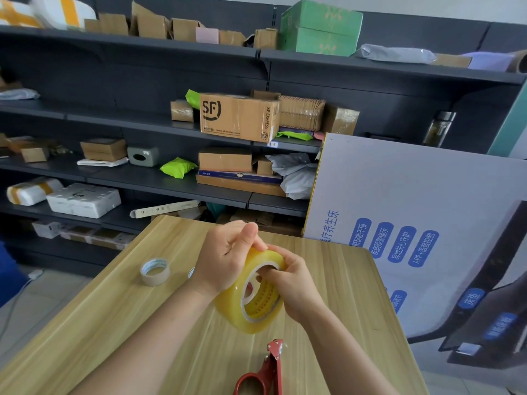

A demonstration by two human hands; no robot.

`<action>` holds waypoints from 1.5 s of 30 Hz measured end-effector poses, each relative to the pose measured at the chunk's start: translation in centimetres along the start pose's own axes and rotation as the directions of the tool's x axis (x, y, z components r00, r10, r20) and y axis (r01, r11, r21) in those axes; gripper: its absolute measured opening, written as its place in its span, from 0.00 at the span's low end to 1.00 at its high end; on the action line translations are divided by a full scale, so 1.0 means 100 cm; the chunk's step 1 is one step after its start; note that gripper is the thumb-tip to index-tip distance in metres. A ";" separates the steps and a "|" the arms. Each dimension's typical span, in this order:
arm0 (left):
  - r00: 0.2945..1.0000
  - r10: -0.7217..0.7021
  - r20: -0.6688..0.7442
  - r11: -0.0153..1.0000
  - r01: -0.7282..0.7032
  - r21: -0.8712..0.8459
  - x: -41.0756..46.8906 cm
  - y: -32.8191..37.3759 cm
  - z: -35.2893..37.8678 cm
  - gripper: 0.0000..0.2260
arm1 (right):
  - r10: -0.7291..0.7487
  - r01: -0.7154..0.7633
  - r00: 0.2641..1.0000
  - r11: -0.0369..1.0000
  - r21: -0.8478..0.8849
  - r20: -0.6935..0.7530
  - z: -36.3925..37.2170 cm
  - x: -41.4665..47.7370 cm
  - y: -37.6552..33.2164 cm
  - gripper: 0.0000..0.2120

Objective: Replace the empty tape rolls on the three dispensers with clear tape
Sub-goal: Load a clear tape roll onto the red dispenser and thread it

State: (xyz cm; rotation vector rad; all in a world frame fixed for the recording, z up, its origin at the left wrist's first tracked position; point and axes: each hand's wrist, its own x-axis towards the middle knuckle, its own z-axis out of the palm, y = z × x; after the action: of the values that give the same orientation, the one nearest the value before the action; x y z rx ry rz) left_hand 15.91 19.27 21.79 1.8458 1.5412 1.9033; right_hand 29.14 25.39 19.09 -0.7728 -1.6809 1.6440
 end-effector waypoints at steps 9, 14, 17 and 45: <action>0.998 0.013 -0.060 1.000 -0.013 0.010 0.005 0.011 0.005 0.33 | 0.082 -0.085 0.996 0.990 0.109 0.032 -0.003 0.002 0.004 0.17; 0.964 -0.211 0.163 0.962 0.234 -0.142 0.012 0.013 -0.006 0.23 | 0.129 -0.141 0.990 0.947 0.287 0.061 -0.003 0.001 0.003 0.08; 0.940 -0.219 0.263 0.954 0.263 -0.147 0.004 0.014 -0.015 0.18 | 0.115 -0.118 0.993 0.930 0.347 0.028 -0.008 0.003 -0.001 0.07; 0.995 -0.005 0.100 0.822 -0.053 0.568 0.000 -0.010 -0.011 0.12 | 0.029 -0.013 0.992 0.991 0.135 -0.120 -0.015 0.010 -0.003 0.23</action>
State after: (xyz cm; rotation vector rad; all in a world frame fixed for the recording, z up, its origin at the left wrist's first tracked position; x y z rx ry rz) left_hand 14.51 19.15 21.42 2.1258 2.2413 1.4129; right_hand 29.71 27.04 19.41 -0.8101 -1.4665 1.6704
